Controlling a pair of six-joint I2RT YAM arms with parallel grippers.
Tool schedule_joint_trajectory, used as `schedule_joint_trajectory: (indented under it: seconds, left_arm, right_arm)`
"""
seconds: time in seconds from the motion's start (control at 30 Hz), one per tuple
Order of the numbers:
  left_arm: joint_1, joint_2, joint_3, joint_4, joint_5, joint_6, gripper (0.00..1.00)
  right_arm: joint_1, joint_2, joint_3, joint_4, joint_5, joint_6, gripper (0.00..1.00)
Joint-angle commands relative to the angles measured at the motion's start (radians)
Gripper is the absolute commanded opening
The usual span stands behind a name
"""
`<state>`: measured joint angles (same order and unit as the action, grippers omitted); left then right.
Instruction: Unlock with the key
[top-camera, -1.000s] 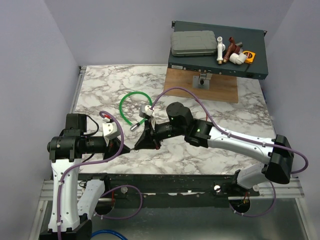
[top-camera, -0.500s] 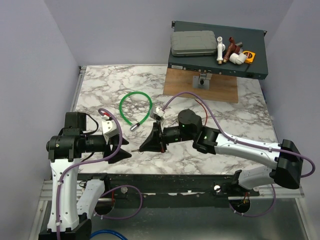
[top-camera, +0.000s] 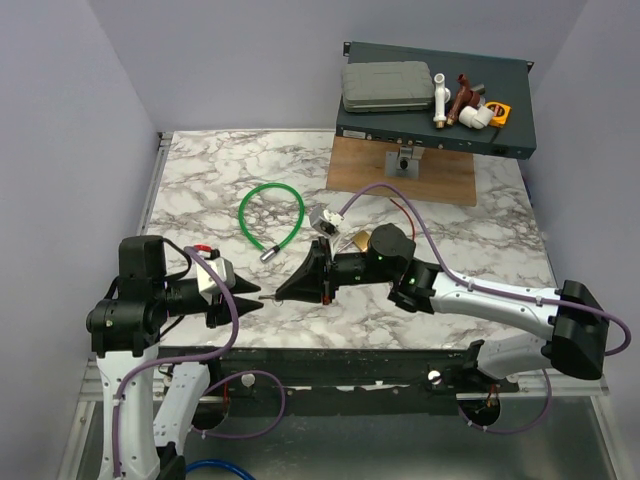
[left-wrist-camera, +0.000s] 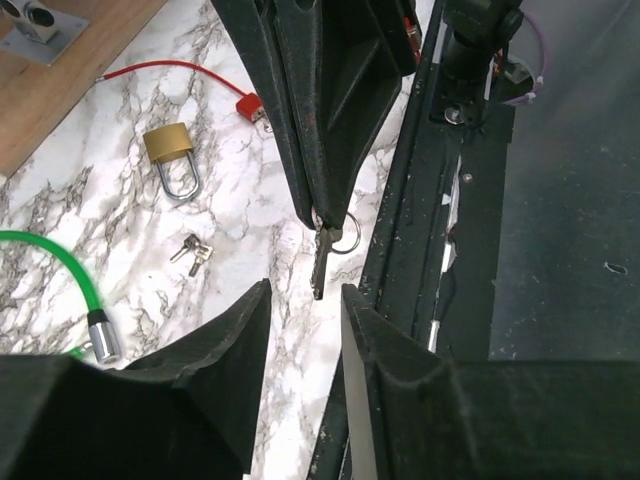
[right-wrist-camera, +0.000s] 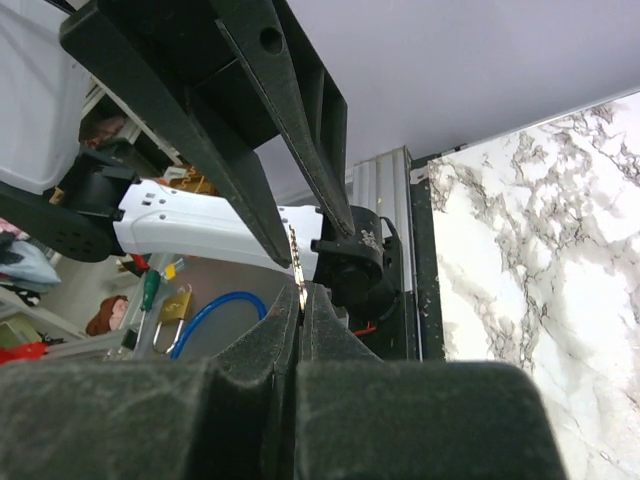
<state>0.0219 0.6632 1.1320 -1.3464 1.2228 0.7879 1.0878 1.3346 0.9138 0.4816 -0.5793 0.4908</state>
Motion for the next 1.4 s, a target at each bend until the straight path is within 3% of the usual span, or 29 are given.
schedule_joint_trajectory:
  seconds: [0.0, 0.13, 0.27, 0.33, 0.53, 1.37]
  left_arm:
    - [-0.005, -0.006, -0.011, 0.043, 0.029, 0.003, 0.31]
    - [-0.005, -0.008, -0.012, 0.05, 0.037, -0.005, 0.27]
    - [-0.005, -0.006, -0.015, 0.094, 0.071, -0.062, 0.12]
    - [-0.006, -0.004, -0.018, 0.108, 0.098, -0.082, 0.09]
    - [-0.005, 0.005, -0.019, 0.069, 0.149, -0.064, 0.24]
    - [-0.007, 0.04, 0.023, -0.183, 0.205, 0.162, 0.25]
  right_arm:
    - [-0.017, -0.039, -0.035, 0.077, 0.026, 0.04, 0.01]
    - [-0.022, -0.054, -0.054, 0.095, 0.035, 0.055, 0.01]
    - [-0.022, -0.05, -0.068, 0.12, 0.037, 0.072, 0.01]
    - [-0.022, -0.048, -0.072, 0.137, 0.037, 0.079, 0.01]
    - [-0.023, -0.038, -0.068, 0.144, 0.041, 0.076, 0.01]
    - [-0.023, -0.025, -0.046, 0.153, 0.05, 0.059, 0.01]
